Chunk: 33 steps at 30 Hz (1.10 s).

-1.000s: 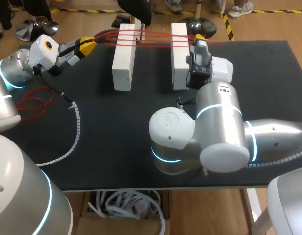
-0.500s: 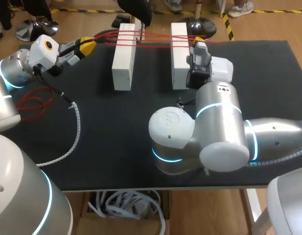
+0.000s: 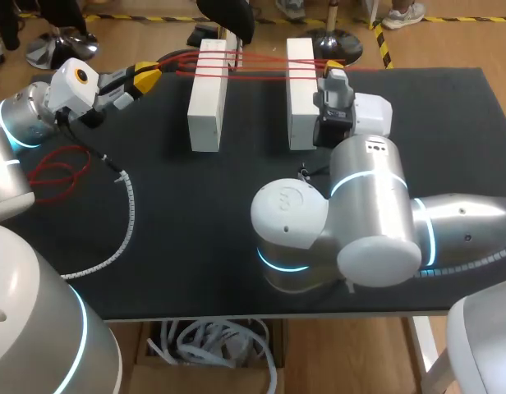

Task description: Grab the tape and strap the tape.

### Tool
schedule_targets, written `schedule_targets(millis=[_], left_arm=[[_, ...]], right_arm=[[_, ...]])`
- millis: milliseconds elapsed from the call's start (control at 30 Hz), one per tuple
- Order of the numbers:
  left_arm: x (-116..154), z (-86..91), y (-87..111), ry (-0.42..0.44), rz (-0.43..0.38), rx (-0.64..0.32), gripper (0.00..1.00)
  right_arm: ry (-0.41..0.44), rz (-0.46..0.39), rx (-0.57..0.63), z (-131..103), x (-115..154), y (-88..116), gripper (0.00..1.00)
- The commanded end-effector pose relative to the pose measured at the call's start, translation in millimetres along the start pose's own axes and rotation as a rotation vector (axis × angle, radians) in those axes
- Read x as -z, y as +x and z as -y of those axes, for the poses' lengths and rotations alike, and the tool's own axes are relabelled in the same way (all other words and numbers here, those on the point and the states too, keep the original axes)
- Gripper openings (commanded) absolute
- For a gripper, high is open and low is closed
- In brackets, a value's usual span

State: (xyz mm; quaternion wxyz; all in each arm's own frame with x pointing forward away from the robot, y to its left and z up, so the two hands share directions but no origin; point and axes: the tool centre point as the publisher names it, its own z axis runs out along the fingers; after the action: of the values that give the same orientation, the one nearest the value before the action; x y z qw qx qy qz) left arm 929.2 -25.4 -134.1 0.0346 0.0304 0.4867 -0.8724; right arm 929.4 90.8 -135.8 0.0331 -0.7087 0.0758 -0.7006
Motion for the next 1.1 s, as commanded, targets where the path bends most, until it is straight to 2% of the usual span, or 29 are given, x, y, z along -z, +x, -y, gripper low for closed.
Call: schedule_targets(millis=[33, 167, 267, 333, 433, 467, 500, 567, 600, 633, 667, 700, 733, 1100], left_arm=[[0.3, -0.7, 0.5, 0.001, 0.0, -0.002, 0.0], [0.3, -0.7, 0.5, 0.001, 0.0, -0.002, 0.0], [-0.5, -1.2, -4.7, -0.287, -0.066, 0.089, 0.0], [-0.3, -0.6, -5.5, -0.441, -0.074, 0.123, 0.0], [-1.4, 2.3, -4.8, -0.622, -0.096, 0.137, 0.0], [-1.4, 3.5, -4.3, -0.642, -0.084, 0.125, 0.0], [-0.4, 5.3, -3.6, -0.713, -0.084, 0.139, 0.0], [-1.7, 8.3, -1.9, -0.794, -0.068, 0.137, 0.0], [-1.9, 9.5, -1.0, -0.919, -0.087, 0.164, 0.0], [-3.3, 10.4, -0.3, -0.93, -0.074, 0.149, 0.0], [-2.0, 13.3, 0.5, -1.002, -0.061, 0.164, 0.0], [-3.7, 12.8, 1.2, -1.112, -0.081, 0.185, 0.0], [-3.7, 12.5, 1.7, -1.118, -0.057, 0.185, 0.0], [-3.7, 12.5, 1.7, -1.118, -0.057, 0.185, 0.0]], right_arm=[[-0.001, 0.006, 0.002, -0.3, 0.4, 2.9, 0.0], [-0.001, 0.006, 0.002, -0.3, 0.4, 2.9, 0.0], [-0.001, 0.006, 0.002, -0.3, 0.4, 2.9, 0.0], [-0.001, 0.006, 0.002, -0.3, 0.4, 2.9, 0.0], [-0.001, 0.006, 0.002, -0.3, 0.4, 2.9, 0.0], [-0.001, 0.006, 0.002, -0.3, 0.4, 2.9, 0.0], [-0.001, 0.006, 0.002, -0.3, 0.4, 2.9, 0.0], [-0.001, 0.006, 0.002, -0.3, 0.4, 2.9, 0.0], [-0.001, 0.006, 0.002, -0.3, 0.4, 2.9, 0.0], [-0.001, 0.006, 0.002, -0.3, 0.4, 2.9, 0.0], [-0.001, 0.006, 0.002, -0.3, 0.4, 2.9, 0.0], [-0.001, 0.006, 0.002, -0.3, 0.4, 2.9, 0.0], [-0.001, 0.006, 0.002, -0.3, 0.4, 2.9, 0.0], [-0.001, 0.006, 0.002, -0.3, 0.4, 2.9, 0.0]])
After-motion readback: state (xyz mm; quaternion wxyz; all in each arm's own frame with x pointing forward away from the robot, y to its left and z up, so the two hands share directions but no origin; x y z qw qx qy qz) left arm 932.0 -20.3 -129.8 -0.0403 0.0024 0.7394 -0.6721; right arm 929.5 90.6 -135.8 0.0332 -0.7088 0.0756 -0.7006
